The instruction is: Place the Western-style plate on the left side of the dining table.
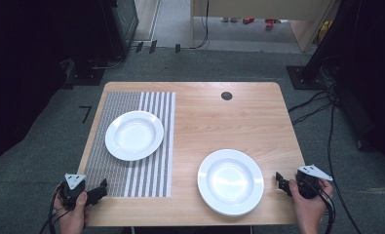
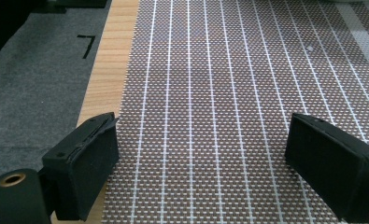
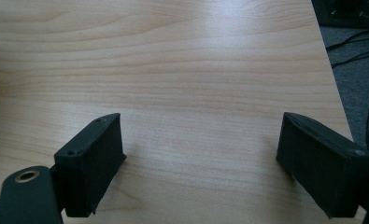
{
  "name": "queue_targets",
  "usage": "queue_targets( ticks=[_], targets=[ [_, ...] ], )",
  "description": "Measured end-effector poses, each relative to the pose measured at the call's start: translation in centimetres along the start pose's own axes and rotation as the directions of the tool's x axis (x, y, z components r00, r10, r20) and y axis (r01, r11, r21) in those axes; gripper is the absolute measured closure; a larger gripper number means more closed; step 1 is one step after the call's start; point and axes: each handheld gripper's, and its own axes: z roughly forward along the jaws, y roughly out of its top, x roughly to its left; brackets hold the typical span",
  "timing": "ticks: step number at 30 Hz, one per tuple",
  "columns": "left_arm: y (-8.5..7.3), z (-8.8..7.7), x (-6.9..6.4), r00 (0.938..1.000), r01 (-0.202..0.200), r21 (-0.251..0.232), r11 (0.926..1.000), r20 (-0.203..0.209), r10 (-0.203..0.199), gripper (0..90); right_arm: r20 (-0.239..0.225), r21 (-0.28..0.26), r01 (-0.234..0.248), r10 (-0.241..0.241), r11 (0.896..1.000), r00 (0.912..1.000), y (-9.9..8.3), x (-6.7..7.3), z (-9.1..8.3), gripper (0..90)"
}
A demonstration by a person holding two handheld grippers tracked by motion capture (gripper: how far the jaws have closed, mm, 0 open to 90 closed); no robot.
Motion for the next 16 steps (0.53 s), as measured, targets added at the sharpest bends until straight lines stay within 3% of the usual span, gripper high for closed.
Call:
queue_targets(
  ticks=[3, 16],
  targets=[
    [0.0, 0.0, 0.0, 1.0, 0.0, 0.0, 1.0, 0.0, 0.0, 9.4, 0.015, 0.011, 0.027, -0.027, 1.0, 0.9995, 0.02, 0.33, 0.07, 14.2],
    [0.01, 0.01, 0.01, 1.0, 0.0, 0.0, 1.0, 0.001, 0.0, 9.4, 0.008, 0.012, 0.03, -0.03, 0.999, 0.9995, 0.02, 0.37, 0.08, 14.3]
  ],
)
